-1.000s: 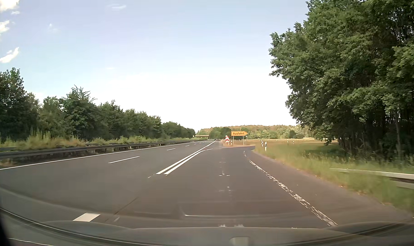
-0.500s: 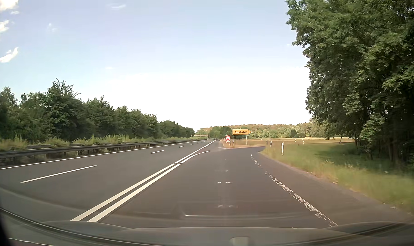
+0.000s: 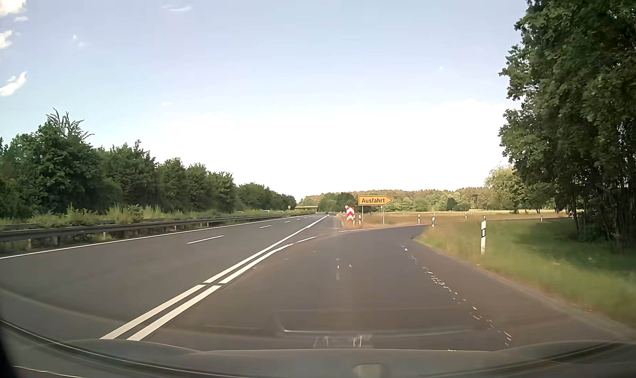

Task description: Follow the waypoints while adhering to traffic rules and regulations

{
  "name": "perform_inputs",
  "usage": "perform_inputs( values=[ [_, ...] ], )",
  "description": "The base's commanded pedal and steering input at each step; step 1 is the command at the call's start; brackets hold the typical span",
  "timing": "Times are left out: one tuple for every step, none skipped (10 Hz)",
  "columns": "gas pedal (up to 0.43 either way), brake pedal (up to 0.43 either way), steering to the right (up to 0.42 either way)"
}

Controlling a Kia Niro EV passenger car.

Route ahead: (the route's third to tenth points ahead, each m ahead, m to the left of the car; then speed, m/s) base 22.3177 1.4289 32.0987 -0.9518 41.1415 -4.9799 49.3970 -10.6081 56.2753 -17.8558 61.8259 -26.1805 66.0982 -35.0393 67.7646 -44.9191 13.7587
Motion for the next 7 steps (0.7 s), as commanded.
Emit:
perform_inputs(
  values=[
    [0.0,0.311,0.013],
    [0.0,0.311,0.017],
    [0.0,0.311,0.023],
    [0.0,0.311,0.029],
    [0.0,0.311,0.033],
    [0.0,0.311,0.036],
    [0.0,0.311,0.04]
  ],
)
